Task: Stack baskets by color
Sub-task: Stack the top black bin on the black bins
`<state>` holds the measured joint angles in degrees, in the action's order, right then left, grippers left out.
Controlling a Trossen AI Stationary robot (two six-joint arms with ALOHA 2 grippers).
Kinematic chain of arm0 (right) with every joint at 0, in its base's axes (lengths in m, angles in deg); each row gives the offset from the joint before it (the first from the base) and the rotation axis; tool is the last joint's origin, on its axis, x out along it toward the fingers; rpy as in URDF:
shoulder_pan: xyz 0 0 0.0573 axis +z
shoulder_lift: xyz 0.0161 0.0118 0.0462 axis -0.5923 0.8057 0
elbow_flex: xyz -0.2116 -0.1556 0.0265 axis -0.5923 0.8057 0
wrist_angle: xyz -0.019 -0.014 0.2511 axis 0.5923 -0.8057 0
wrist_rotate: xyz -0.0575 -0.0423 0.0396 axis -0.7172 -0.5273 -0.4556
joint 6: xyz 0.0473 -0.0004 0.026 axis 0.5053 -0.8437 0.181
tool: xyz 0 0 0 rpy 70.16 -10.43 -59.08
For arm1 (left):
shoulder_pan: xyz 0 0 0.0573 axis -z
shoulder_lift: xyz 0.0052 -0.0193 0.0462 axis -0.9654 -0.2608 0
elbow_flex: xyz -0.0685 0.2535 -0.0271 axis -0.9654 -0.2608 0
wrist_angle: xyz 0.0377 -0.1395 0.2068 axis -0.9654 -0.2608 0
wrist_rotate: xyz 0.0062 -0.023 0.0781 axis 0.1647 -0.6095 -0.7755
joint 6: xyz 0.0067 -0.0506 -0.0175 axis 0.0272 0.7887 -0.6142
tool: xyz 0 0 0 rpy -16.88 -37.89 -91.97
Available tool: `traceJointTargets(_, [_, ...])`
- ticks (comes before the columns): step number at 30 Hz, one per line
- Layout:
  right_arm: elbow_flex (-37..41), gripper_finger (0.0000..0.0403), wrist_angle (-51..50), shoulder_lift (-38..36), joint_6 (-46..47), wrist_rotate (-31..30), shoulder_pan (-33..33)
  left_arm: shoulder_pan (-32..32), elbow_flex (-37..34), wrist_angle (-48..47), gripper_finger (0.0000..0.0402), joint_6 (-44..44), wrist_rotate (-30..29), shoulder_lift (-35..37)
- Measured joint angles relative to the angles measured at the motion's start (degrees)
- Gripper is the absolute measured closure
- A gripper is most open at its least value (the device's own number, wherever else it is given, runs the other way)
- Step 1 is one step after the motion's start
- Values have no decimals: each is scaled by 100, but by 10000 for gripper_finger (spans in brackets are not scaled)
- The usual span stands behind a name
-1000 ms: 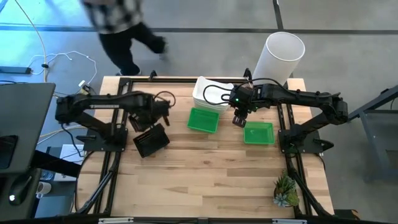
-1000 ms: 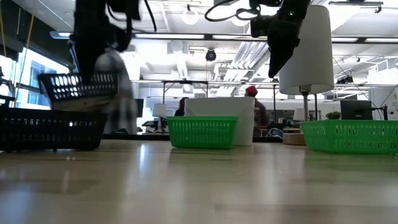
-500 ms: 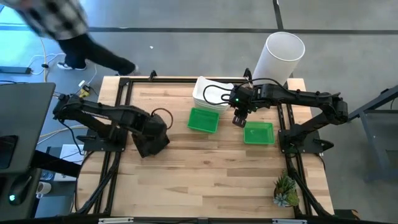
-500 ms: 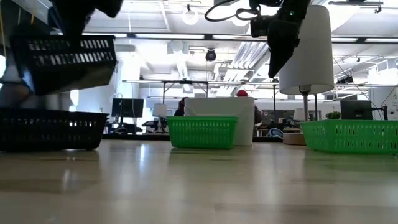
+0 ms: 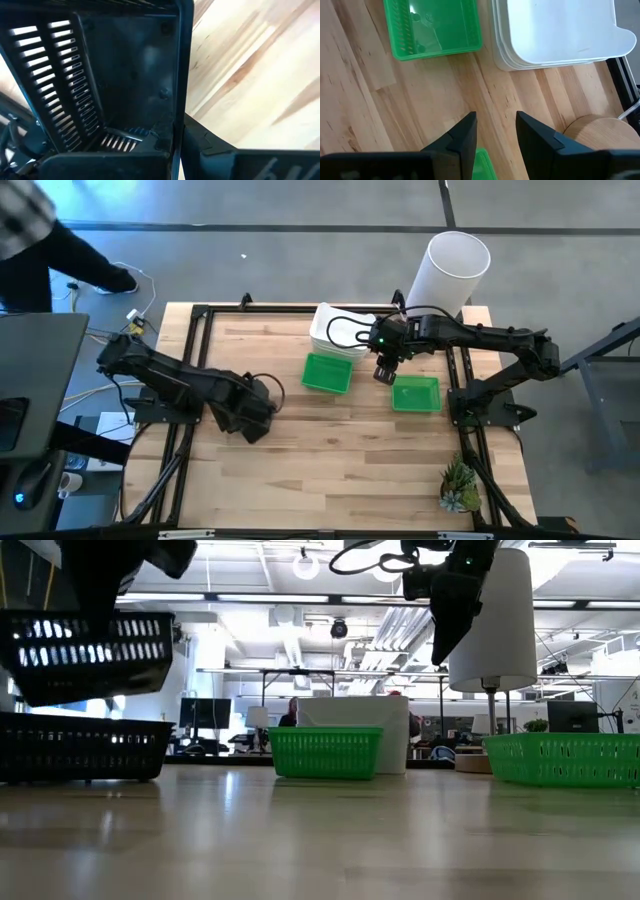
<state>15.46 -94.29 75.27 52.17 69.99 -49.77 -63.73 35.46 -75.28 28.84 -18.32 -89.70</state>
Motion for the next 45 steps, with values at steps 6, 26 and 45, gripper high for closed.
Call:
traceJointTargets(6, [0, 281, -2, 0, 39, 37, 0, 16, -2, -291, 401, -152, -6, -550])
traceJointTargets(26, [0, 281, -48, 0, 38, 109, 0, -58, -5, -46, 401, -761, 171, -1406])
traceJointTargets(45, [0, 281, -140, 0, 22, 273, 0, -269, -7, 62, 378, -1164, -2, -1412])
